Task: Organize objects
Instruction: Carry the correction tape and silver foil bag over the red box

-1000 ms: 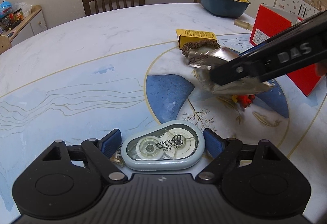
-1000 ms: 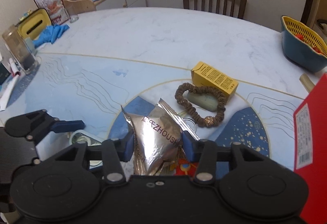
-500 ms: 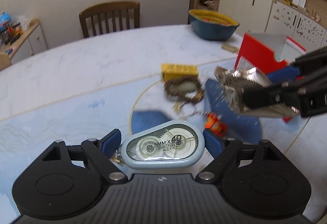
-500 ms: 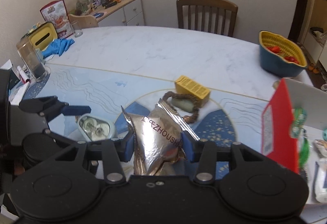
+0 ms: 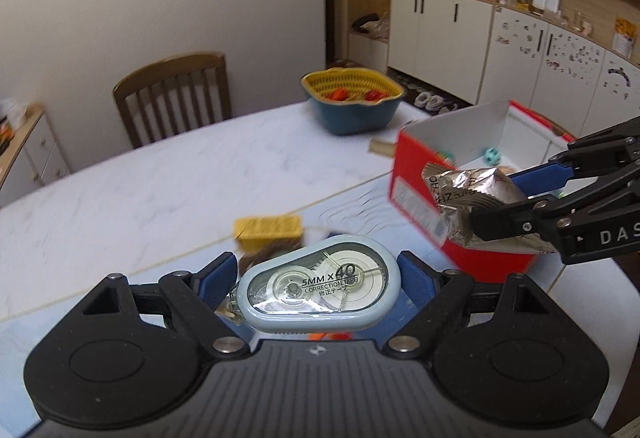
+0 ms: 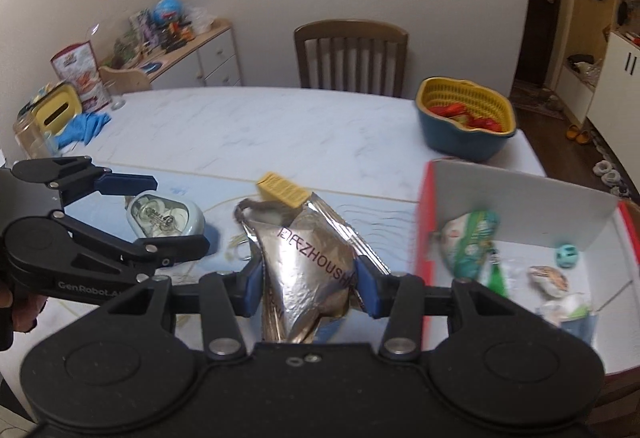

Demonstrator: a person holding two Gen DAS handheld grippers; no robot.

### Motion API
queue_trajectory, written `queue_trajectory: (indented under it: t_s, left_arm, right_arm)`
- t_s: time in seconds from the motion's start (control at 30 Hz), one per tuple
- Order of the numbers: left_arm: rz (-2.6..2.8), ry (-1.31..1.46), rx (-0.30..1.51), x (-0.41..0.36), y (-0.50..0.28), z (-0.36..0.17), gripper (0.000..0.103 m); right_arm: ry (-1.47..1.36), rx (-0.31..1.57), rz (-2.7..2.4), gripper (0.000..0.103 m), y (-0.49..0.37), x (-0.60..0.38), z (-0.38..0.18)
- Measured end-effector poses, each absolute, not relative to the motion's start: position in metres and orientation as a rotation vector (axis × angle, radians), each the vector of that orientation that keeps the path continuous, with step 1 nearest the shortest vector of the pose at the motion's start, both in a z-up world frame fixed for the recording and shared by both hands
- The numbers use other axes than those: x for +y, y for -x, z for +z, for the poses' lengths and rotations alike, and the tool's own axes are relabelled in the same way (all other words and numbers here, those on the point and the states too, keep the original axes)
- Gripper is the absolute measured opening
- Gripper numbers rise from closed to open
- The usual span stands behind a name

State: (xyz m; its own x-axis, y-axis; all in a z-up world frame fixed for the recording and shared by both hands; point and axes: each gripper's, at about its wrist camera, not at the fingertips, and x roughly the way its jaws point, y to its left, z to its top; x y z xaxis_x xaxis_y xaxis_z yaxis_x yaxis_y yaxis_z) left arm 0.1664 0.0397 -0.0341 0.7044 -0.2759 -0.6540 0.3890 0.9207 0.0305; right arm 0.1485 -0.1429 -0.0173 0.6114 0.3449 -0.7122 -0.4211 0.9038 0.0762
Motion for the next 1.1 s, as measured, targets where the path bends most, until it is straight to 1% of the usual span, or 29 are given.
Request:
queue_trajectory:
  t_s: [0.27,0.67,1.1]
  left_arm:
    - [-0.413,-0.184,0.681,-0.02,-0.179,-0.022,0.087]
    - [-0.459,-0.217,0.672,-0.105,-0.199,-0.018,0.087]
    - [-0.5,-0.281,0.714,-0.184,-0.222,-0.037,0.087]
  right_arm:
    - [0.084,0.764,0.412,0.046,-0.155,-0.196,-0.006]
    - [0.099,0.768,0.36,0.046,-0.166,-0.278,-0.011]
    - [0.093,0.825,0.29,0.046,-0.218,-0.343,-0.032]
